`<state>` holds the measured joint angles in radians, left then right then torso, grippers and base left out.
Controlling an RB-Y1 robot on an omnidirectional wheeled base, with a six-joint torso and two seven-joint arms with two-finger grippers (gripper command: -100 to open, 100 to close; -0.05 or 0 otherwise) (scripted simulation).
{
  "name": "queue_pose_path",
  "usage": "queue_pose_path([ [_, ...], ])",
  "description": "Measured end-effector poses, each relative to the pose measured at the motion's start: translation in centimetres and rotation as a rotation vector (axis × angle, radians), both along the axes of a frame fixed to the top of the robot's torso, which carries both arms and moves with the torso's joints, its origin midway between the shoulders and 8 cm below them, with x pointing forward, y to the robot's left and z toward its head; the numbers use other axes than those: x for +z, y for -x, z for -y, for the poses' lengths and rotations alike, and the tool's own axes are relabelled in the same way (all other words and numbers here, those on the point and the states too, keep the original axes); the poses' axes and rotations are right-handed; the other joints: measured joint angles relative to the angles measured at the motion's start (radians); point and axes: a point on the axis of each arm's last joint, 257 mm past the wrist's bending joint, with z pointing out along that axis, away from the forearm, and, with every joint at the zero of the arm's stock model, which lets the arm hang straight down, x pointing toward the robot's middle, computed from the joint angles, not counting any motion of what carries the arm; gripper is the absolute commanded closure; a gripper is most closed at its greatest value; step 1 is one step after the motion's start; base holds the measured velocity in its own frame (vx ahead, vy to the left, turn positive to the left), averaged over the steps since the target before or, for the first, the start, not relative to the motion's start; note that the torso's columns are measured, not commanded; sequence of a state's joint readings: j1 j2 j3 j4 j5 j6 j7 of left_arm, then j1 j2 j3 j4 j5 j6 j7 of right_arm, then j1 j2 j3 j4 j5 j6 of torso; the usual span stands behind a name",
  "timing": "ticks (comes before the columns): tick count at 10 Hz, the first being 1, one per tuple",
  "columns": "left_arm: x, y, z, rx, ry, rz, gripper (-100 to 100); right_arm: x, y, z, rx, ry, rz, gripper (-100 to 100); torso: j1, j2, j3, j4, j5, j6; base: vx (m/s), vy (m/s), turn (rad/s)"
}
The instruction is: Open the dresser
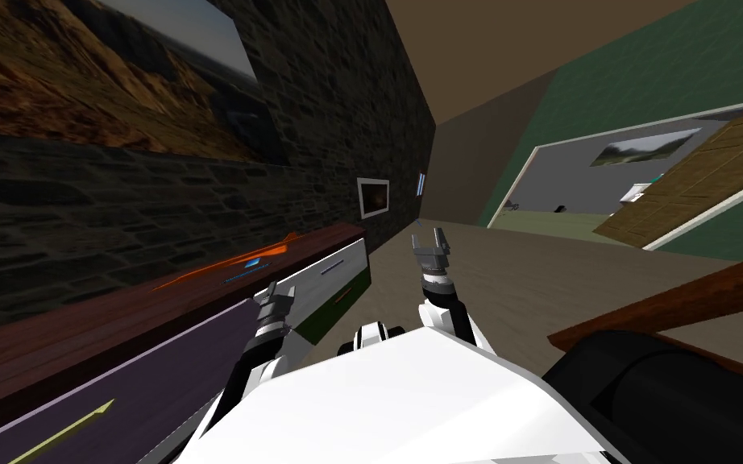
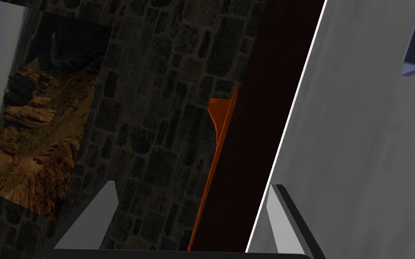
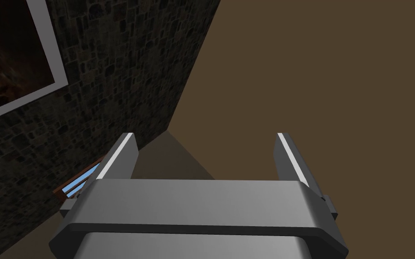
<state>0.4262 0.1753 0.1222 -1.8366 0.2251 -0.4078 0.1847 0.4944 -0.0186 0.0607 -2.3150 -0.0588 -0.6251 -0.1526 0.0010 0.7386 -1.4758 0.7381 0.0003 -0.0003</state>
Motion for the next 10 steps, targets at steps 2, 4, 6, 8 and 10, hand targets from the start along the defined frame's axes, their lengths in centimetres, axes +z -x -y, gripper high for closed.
queue_pose_path([
  [2, -2.0, -0.1, -1.5, 0.028, 0.026, -0.039, -100, 0.0, 0.0, 0.0, 0.0, 0.0, 0.0, 0, -0.001, -0.002, -0.001, 0.0, 0.0, 0.0, 0.186, -0.146, 0.069],
  [4, -3.7, 0.2, -2.7, 0.055, 0.052, -0.072, -100, 0.0, 0.0, 0.0, 0.0, 0.0, 0.0, 0, 0.0, 0.002, 0.001, 0.001, 0.0, 0.0, 0.144, -0.141, 0.083],
  [6, -5.2, 0.6, -4.3, 0.086, 0.085, -0.105, -100, 0.0, 0.0, 0.0, 0.0, 0.0, 0.0, 0, -0.001, -0.002, -0.001, 0.0, 0.0, 0.0, 0.174, -0.141, 0.08],
  [8, -7.3, 1.1, -5.4, 0.118, 0.125, -0.137, -100, 0.0, 0.0, 0.0, 0.0, 0.0, 0.0, 0, 0.0, -0.001, -0.001, 0.0, 0.0, 0.0, 0.165, -0.135, 0.072],
  [10, -8.9, 1.8, -6.1, 0.15, 0.172, -0.163, -100, 0.0, 0.0, 0.0, 0.0, 0.0, 0.0, 0, -0.002, 0.0, 0.0, 0.0, -0.001, 0.0, 0.153, -0.13, 0.065],
])
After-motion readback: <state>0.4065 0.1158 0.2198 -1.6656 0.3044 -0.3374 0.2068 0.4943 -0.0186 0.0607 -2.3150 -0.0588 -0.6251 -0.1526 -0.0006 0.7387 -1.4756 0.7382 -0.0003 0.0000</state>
